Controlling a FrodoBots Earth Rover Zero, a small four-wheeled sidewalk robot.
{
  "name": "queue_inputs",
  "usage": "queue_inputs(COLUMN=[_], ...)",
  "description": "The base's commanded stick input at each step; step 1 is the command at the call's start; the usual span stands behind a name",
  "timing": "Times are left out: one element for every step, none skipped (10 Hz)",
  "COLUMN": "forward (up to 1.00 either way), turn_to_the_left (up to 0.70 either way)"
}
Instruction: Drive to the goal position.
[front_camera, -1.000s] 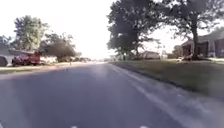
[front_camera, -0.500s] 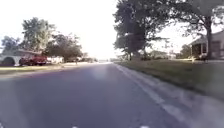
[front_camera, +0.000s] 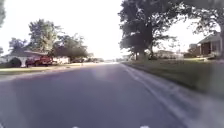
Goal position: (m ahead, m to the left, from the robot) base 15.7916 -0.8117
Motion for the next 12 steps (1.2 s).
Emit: queue_inputs(forward=[1.0,1.0,1.0,1.0,1.0,1.0,1.0,1.0,1.0,1.0,1.0,1.0], turn_to_the_left=[0.03,0.03,0.03,0.02,0.02,0.02,0.01,0.01,0.0,0.0,0.0,0.0])
